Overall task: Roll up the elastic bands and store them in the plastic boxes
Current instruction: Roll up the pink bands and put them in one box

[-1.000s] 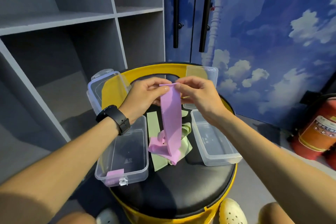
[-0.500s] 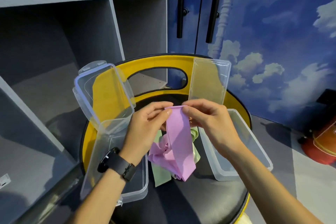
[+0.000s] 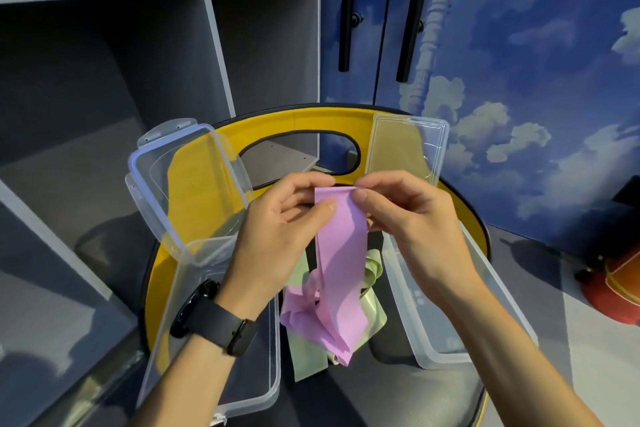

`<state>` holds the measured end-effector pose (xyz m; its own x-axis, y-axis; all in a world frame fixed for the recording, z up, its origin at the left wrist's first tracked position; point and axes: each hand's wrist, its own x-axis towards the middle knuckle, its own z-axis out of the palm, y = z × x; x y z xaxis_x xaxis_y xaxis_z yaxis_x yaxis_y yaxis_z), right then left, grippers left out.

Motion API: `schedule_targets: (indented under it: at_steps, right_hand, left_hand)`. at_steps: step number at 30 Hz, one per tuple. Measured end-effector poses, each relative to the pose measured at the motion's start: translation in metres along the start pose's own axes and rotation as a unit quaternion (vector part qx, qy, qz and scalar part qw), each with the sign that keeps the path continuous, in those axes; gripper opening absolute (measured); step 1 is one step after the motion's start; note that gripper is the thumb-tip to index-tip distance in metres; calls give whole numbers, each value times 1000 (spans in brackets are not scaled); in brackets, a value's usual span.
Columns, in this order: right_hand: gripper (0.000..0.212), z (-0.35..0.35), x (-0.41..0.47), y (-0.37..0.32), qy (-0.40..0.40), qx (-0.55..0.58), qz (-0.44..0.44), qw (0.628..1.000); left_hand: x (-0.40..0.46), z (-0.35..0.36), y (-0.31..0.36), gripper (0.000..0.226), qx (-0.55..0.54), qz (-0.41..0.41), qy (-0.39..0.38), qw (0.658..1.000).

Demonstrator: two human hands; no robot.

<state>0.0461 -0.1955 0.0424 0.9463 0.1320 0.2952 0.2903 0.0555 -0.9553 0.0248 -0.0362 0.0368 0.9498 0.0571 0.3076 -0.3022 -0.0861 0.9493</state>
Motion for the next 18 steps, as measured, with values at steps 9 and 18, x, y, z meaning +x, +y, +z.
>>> schedule_targets:
  at_steps: [9, 18]
  right_hand:
    - [19, -5, 1, -4, -57, 19, 22, 998]
    - [14, -8, 2, -7, -48, -2, 38, 998]
  left_hand:
    - [0, 0, -1, 22, 19, 24, 12, 999]
    - [3, 3, 2, 25, 36, 40, -18, 998]
